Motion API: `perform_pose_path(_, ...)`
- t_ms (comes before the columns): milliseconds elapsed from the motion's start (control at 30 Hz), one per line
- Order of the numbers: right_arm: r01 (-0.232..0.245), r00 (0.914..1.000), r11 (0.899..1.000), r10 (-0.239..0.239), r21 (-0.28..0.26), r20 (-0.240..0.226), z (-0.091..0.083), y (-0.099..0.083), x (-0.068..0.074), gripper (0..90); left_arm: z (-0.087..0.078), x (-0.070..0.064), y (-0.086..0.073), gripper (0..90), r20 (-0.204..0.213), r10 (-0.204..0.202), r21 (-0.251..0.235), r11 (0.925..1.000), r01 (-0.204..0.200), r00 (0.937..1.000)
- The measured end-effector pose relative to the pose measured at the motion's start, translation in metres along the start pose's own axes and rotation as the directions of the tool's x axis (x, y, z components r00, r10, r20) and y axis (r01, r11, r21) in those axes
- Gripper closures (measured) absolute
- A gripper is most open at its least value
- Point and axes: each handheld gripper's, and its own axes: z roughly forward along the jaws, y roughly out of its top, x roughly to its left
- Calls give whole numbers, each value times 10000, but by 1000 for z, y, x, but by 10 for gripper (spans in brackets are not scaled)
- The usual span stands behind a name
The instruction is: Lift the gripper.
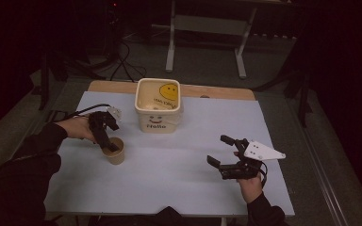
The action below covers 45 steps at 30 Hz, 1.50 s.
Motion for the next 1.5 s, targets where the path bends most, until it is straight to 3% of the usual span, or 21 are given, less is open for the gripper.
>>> perform_pose_path(267,-37,9999,10000,38,42,-107,0,0,0,127,-1,-1,4,24,-32,-37,289,9996,38,10000)
perform_pose_path(567,-76,9999,9999,77,80,-145,1,0,-1,127,-13,-2,6,25,-98,-25,634,9980,31,9999)
perform_pose_path(1500,-162,9992,9997,169,171,-370,1,0,0,127,-111,-26,39,25,-775,353,683,9972,-300,9964)
